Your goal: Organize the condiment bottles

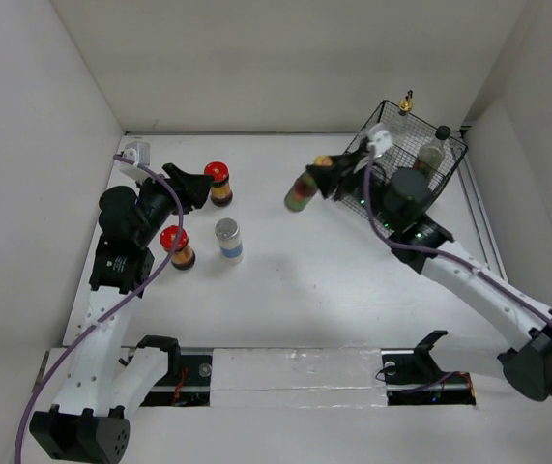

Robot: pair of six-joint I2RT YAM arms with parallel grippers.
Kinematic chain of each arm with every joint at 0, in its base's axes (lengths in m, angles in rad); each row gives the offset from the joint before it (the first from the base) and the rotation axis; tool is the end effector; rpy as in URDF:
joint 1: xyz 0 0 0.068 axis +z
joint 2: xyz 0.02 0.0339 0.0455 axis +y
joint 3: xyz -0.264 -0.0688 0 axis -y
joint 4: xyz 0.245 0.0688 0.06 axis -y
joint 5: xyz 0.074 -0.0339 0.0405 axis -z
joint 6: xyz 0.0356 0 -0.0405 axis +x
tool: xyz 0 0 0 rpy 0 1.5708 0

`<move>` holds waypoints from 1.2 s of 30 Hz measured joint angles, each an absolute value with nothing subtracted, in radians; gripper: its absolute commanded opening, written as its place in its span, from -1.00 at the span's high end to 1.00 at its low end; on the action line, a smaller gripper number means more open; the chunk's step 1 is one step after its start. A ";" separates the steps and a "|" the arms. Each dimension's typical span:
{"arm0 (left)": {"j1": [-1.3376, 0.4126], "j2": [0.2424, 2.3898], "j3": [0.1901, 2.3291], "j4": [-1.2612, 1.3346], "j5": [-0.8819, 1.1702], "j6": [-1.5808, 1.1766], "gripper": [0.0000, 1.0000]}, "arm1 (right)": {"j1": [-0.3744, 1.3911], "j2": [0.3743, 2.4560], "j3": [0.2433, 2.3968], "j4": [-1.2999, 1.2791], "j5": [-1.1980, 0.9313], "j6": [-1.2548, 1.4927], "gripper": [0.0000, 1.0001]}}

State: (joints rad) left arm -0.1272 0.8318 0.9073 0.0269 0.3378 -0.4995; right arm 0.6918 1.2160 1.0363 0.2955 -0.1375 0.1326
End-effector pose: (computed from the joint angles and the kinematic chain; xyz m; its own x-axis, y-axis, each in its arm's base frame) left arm 0.1860 -0.0357 0.3979 -0.1250 -0.4396 -0.8895 0.4407 0.7786 -0.4467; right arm 0.2191 0.1879 0.3889 -0.0092 0.1624 -0.9867 -0.7420 0.6603 0.1156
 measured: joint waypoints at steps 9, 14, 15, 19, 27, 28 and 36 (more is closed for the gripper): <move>-0.127 0.833 0.907 0.035 0.340 -0.500 -0.07 | 0.358 1.145 1.059 0.288 0.159 0.040 0.61; -0.127 0.838 0.907 0.040 0.340 -0.500 -0.07 | 0.212 1.243 1.080 0.261 0.172 0.032 0.63; -0.127 0.838 0.907 0.041 0.340 -0.500 -0.07 | 0.186 1.263 1.086 0.253 0.170 0.030 0.63; -0.127 0.839 0.907 0.041 0.340 -0.500 -0.07 | 0.114 1.309 1.118 0.246 0.160 0.031 0.63; -0.127 0.849 0.907 0.041 0.340 -0.500 -0.07 | 0.065 1.347 1.145 0.261 0.130 0.033 0.63; -0.127 0.849 0.907 0.041 0.340 -0.500 -0.07 | 0.065 1.356 1.145 0.266 0.123 0.034 0.63; -0.127 0.856 0.907 0.041 0.340 -0.500 -0.07 | 0.065 1.456 1.118 0.329 0.085 0.061 0.63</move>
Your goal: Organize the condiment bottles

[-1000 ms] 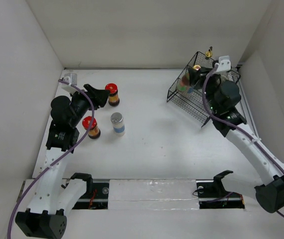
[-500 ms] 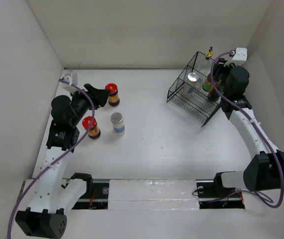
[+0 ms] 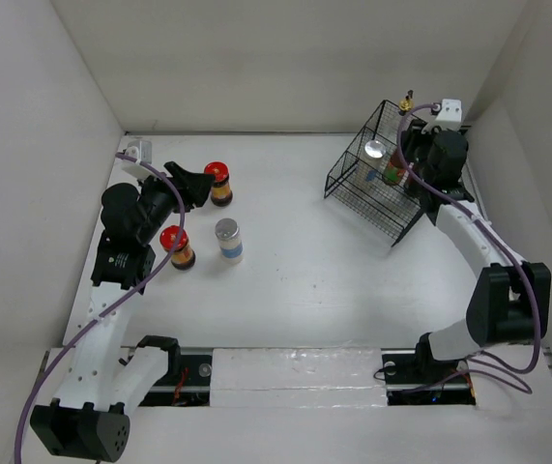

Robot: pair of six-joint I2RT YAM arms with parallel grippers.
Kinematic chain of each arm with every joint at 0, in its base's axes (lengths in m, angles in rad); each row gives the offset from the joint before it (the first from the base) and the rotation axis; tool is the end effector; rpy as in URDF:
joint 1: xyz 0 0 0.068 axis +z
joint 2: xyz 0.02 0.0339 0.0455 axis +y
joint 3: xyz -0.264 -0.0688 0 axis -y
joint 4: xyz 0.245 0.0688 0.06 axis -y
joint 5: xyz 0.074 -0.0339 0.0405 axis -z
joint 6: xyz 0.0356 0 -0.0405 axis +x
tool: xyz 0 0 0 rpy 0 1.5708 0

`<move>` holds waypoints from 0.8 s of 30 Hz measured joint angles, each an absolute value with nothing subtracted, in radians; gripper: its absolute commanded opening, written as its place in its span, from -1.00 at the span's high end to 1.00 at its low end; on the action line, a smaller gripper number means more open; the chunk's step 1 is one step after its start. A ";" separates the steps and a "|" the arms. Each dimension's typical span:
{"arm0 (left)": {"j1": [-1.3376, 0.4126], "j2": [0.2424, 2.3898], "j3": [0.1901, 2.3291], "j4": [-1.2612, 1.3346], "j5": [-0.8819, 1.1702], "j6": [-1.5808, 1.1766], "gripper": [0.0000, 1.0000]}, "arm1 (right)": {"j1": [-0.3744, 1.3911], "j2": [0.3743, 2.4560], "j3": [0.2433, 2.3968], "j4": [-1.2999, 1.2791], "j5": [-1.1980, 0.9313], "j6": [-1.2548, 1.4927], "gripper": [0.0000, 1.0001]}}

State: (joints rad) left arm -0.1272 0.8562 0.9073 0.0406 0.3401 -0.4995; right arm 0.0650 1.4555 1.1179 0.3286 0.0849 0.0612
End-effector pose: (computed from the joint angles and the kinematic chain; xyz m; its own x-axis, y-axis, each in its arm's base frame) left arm 0.1926 -0.0366 0.3952 -0.1354 -0.4379 -0.8888 0.4377 0.7783 -0.4502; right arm 0.3496 0.0197 0.3502 -0.0078 0.0606 -0.9981 0.0204 0.9980 0.0604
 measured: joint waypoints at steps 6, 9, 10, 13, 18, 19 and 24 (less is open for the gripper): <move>-0.127 0.856 0.907 0.041 0.344 -0.500 -0.07 | 0.067 1.514 1.071 0.353 0.086 0.077 0.63; -0.127 0.856 0.907 0.041 0.349 -0.500 -0.07 | 0.067 1.539 1.051 0.373 0.091 0.087 0.59; -0.127 0.856 0.907 0.041 0.352 -0.500 -0.07 | 0.067 1.546 1.046 0.376 0.093 0.091 0.59; -0.127 0.856 0.907 0.041 0.355 -0.500 -0.07 | 0.067 1.566 1.039 0.398 0.097 0.099 0.53; -0.127 0.856 0.907 0.041 0.358 -0.500 -0.07 | 0.071 1.571 1.032 0.423 0.098 0.112 0.13; -0.127 0.856 0.907 0.041 0.358 -0.500 -0.07 | 0.072 1.571 1.031 0.426 0.099 0.113 0.04; -0.127 0.856 0.907 0.042 0.359 -0.500 -0.07 | 0.081 1.565 1.031 0.476 0.103 0.131 -0.44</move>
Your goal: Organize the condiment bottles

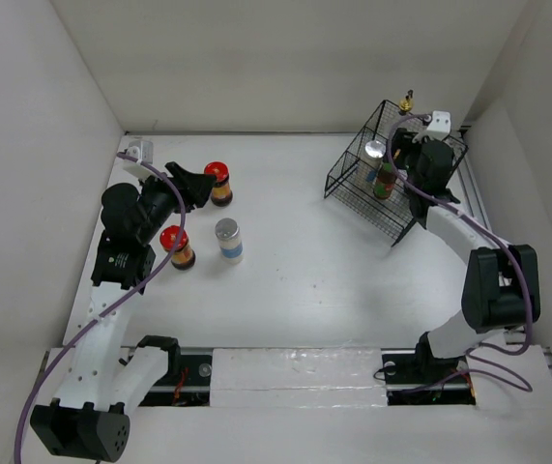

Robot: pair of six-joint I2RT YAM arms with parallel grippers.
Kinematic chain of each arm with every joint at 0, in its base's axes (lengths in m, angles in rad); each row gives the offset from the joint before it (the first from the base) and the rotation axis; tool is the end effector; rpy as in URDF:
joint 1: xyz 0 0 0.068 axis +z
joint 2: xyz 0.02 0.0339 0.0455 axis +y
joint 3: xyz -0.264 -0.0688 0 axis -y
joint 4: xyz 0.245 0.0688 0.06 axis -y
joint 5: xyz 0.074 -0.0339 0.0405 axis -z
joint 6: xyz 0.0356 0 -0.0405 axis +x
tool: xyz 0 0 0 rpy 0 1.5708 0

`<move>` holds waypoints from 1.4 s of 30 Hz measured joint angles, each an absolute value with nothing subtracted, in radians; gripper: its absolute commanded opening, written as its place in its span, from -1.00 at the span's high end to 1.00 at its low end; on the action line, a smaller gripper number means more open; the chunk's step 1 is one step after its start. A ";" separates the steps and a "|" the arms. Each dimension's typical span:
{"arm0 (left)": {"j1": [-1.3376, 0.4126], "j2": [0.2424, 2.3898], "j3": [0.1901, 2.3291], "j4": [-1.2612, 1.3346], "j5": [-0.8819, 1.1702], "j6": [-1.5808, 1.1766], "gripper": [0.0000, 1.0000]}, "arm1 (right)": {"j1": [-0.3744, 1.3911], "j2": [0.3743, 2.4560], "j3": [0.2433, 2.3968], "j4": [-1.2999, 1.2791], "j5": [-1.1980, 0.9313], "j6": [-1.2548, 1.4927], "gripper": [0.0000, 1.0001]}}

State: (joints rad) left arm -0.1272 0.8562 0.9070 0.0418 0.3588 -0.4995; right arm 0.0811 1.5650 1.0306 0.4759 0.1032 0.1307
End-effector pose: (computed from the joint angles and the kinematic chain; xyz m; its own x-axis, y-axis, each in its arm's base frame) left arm 0.1923 -0.0372 0.3952 -0.1425 -0.4339 -0.8896 0.4526 0.7707 -0.4484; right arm 0.3682 0.0262 0.2979 -0.0549 0.1256 -0.9906 0.0293 0.9918 0.1241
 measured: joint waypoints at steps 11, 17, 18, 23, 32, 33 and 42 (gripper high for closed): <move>-0.127 0.856 0.907 0.048 0.359 -0.500 -0.07 | 0.113 1.376 1.030 0.467 0.102 0.152 -0.18; -0.127 0.856 0.907 0.048 0.359 -0.500 -0.07 | 0.235 1.243 0.987 0.452 -0.053 0.200 0.91; -0.127 0.856 0.907 0.048 0.359 -0.500 -0.07 | 0.274 1.239 0.970 0.459 -0.093 0.210 0.58; -0.127 0.856 0.907 0.043 0.343 -0.503 -0.26 | 0.532 1.346 0.925 0.438 -0.290 0.215 -0.79; -0.127 0.833 0.907 0.018 0.284 -0.511 -0.74 | 0.834 1.708 1.041 0.376 -0.412 0.121 -0.98; -0.127 0.823 0.907 0.015 0.277 -0.511 -0.74 | 0.846 1.742 1.064 0.373 -0.407 0.116 -0.98; -0.127 0.788 0.907 0.012 0.249 -0.512 -0.74 | 0.876 1.942 1.268 0.410 -0.346 0.091 -0.98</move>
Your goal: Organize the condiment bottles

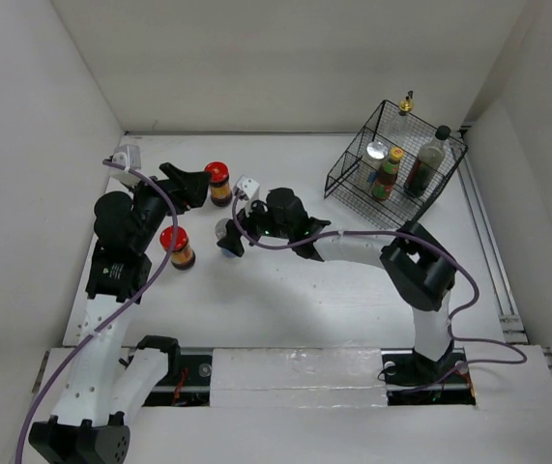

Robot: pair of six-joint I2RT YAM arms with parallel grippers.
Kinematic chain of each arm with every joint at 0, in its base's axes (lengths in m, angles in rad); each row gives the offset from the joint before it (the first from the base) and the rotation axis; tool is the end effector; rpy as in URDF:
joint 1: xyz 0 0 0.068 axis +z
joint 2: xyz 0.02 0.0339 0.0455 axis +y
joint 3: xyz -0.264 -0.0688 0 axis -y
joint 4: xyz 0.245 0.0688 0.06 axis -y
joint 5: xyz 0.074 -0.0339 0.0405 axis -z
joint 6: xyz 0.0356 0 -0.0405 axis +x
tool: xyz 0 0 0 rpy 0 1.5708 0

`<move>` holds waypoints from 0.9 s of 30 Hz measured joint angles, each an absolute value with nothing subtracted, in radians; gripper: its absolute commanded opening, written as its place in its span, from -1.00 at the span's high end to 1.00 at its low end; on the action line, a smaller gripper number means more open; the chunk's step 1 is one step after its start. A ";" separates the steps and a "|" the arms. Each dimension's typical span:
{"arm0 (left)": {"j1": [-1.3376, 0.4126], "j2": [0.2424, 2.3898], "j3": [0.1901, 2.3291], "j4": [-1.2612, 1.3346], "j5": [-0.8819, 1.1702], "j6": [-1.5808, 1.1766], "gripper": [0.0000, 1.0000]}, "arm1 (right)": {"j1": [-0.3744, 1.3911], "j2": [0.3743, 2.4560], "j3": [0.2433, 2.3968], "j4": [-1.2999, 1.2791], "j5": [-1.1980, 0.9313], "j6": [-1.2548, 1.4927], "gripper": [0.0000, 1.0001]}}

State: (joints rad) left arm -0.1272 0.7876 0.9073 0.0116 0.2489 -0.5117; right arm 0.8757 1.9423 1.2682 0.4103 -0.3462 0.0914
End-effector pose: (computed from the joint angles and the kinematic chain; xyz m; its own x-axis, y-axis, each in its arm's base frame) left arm 0.1748 -0.0312 0.4036 -0.0656 -0.4700 -0.8802 0.3820 0.8031 -0.4573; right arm 0.2779 0.3522 0.2254 -0.2514 -0.1674 -0.9533 -0.9131 0.3677 0.1762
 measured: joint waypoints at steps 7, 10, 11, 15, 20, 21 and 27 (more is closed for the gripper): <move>-0.127 0.788 0.907 0.011 0.253 -0.512 -0.74 | 0.876 2.005 1.312 0.493 -0.323 0.115 0.06; -0.127 0.788 0.907 0.010 0.257 -0.512 -0.74 | 0.874 1.984 1.271 0.531 -0.314 0.145 0.11; -0.127 0.788 0.907 0.010 0.258 -0.512 -0.74 | 0.870 1.961 1.243 0.533 -0.313 0.157 0.11; -0.127 0.788 0.907 0.011 0.266 -0.512 -0.74 | 0.828 1.767 1.076 0.524 -0.306 0.200 0.11; -0.127 0.788 0.907 0.017 0.282 -0.512 -0.74 | 0.679 1.331 0.966 0.444 -0.201 0.213 0.11; -0.127 0.788 0.907 0.019 0.286 -0.512 -0.74 | 0.639 1.250 0.966 0.440 -0.157 0.208 0.11; -0.127 0.788 0.907 0.020 0.294 -0.515 -0.74 | 0.425 0.941 0.966 0.395 0.086 0.154 0.11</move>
